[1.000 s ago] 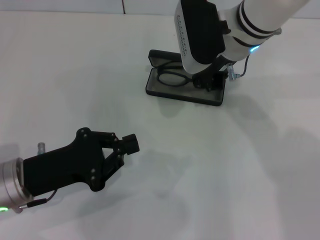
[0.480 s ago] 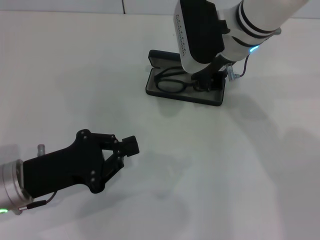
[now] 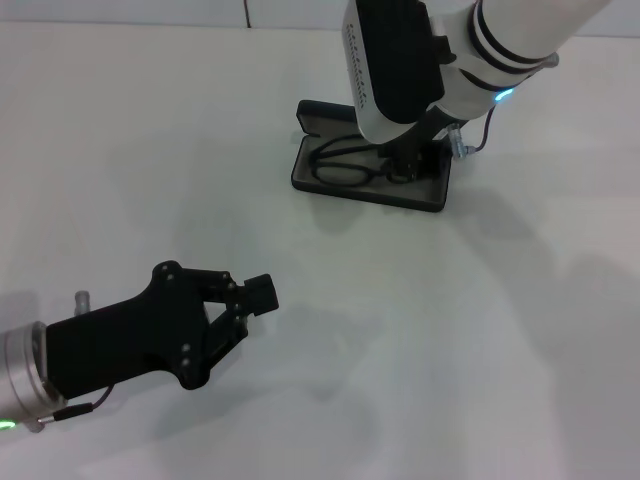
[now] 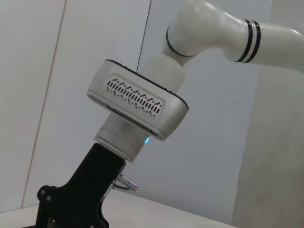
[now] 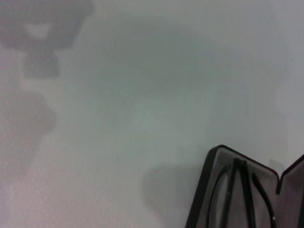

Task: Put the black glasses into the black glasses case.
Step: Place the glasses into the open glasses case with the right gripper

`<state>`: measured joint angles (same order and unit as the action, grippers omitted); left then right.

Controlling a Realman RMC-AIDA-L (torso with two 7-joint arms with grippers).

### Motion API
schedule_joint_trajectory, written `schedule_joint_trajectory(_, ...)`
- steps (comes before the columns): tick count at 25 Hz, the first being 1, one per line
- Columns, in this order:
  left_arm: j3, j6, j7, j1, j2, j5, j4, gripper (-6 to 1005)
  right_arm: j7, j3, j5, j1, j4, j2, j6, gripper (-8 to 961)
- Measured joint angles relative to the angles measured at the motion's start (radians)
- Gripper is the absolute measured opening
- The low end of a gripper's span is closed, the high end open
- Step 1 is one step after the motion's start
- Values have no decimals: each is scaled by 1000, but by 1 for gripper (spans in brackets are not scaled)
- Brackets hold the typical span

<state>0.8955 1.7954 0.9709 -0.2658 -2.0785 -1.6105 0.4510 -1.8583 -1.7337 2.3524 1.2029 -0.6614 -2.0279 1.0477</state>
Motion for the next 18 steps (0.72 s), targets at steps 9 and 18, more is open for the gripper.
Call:
schedule_joint_trajectory(9,2,2,0,2,0,0,0,56,0,-6,13,-8,1,0,-22,97)
schedule_joint_trajectory(18,1,4,0,2,0,0,0,56,-3,-3,23,-13,-4,0,-30,97)
